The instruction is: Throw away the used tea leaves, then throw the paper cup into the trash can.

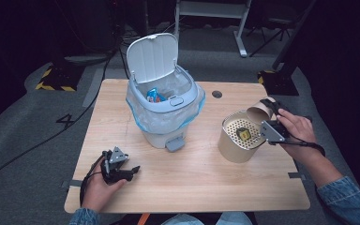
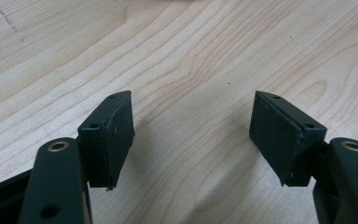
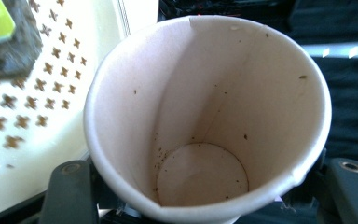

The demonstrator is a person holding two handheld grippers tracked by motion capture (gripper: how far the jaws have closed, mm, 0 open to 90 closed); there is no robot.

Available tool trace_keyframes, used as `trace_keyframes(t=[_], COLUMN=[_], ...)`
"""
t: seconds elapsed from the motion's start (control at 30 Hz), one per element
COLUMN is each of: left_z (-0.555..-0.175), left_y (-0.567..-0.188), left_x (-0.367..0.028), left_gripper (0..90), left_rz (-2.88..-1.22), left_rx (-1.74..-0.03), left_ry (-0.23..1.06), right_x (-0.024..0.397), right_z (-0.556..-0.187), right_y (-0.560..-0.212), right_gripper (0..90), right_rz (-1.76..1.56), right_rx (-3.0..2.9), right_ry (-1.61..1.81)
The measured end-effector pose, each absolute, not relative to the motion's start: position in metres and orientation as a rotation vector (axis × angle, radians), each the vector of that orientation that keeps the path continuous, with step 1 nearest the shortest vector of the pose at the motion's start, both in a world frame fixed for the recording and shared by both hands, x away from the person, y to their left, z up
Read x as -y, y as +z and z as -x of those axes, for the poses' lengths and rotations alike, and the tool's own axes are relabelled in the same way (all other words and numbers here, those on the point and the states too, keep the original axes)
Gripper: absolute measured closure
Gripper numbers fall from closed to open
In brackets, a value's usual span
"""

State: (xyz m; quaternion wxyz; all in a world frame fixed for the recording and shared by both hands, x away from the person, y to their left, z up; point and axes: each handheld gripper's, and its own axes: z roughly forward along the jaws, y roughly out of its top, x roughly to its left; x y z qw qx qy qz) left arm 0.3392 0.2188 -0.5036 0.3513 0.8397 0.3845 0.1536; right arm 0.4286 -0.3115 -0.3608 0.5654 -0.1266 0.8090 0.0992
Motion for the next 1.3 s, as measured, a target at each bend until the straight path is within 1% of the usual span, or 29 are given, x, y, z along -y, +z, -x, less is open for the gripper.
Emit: trace_keyframes(t=[0.23,0.53,0.67,0.9,1.13,1.3], left_z=[-0.339,-0.339,-0.34,-0.34,-0.34,-0.34], left_y=[-0.504,-0.504,-0.504,-0.504,-0.504,-0.504], left_x=[-0.219,-0.219,-0.219,-0.219,-0.218,-0.218], left_gripper=[31.1,31.1,31.1,31.1,31.1,31.1], left_rz=[-2.174,-2.173,-2.172,-2.172,-2.171,-2.171], left_rx=[-0.994,-0.995,-0.992,-0.991,-0.992,-0.992], left_ry=[0.398,0.397,0.395,0.388,0.388,0.387], right_x=[0.332,0.359,0.369,0.376,0.371,0.361], right_z=[-0.437,-0.45,-0.457,-0.462,-0.462,-0.461], right_y=[-0.35,-0.34,-0.34,-0.34,-0.341,-0.335], right_gripper=[33.2,33.0,32.9,32.3,32.0,31.9], right_rz=[0.022,-0.539,-0.662,-0.712,-0.705,-0.67], right_rx=[-2.042,-2.229,-2.268,-2.36,-2.399,-2.389], right_ry=[0.581,1.181,1.355,1.518,1.483,1.468])
